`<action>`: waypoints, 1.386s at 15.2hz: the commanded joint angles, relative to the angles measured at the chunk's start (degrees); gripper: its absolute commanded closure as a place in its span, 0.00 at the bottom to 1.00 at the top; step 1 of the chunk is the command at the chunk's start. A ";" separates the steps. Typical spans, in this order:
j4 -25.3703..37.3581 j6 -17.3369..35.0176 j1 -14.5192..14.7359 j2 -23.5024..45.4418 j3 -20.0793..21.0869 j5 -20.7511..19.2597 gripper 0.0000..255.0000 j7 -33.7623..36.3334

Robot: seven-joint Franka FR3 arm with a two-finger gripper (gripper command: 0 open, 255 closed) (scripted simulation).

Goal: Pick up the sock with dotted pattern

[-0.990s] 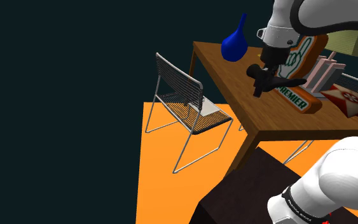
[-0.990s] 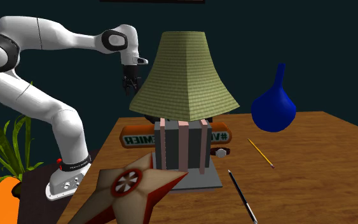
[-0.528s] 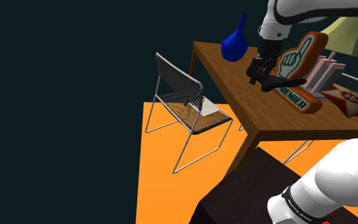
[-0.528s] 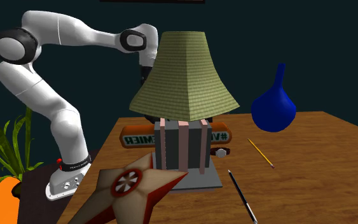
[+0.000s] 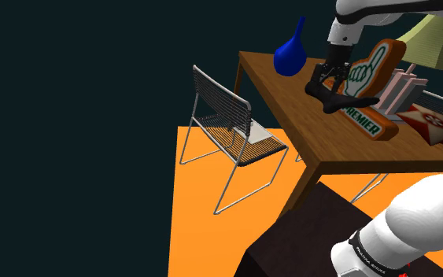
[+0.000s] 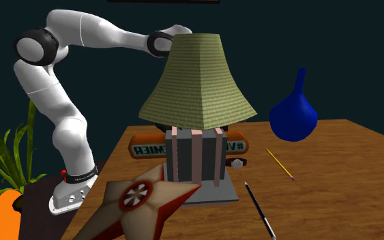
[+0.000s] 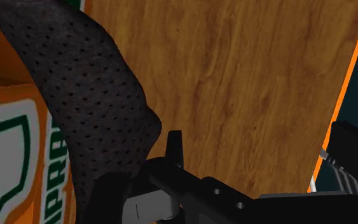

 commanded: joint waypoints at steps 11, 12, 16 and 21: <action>12.05 0.09 -6.41 14.91 -8.15 4.84 0.00 0.04; 11.31 0.86 -6.43 14.93 -8.14 4.85 0.00 0.04; 8.77 3.58 -6.51 15.13 -8.11 4.91 0.00 -0.01; 8.88 3.56 -6.56 15.22 -8.11 4.93 1.00 -0.06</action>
